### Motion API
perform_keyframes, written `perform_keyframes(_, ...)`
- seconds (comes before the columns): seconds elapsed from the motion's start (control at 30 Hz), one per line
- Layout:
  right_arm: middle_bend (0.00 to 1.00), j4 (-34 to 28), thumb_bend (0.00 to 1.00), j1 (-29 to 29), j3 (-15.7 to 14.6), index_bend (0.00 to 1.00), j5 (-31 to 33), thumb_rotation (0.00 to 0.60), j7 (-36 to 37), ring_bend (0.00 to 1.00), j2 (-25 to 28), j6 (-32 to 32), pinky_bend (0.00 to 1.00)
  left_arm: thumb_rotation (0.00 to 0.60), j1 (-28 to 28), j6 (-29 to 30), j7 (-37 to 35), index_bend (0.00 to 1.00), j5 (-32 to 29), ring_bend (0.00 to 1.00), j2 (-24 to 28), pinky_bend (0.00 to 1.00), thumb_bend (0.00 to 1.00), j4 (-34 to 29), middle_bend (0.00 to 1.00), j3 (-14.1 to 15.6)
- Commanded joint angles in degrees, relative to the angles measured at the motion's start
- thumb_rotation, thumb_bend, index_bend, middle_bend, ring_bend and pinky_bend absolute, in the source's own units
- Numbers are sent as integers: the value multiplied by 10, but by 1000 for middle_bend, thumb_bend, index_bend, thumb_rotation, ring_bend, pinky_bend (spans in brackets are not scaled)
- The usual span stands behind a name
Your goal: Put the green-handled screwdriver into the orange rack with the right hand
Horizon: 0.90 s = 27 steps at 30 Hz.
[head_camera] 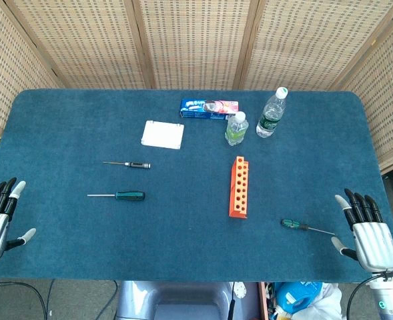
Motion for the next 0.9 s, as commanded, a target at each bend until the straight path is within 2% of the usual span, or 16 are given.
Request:
perform_keyframes(0.03,0,0,187,2,-2,39,0,600,0,0,-1,-4,0,600,0,-2,0,0,-1,0,0,0,0,0,0,0)
perform_keyframes(0.9,0,-13,188,3,-8,40,-6,600,-14,0,-4,-10,0,600,3,4,3,0,6,0,7,0,0,-11,0,2)
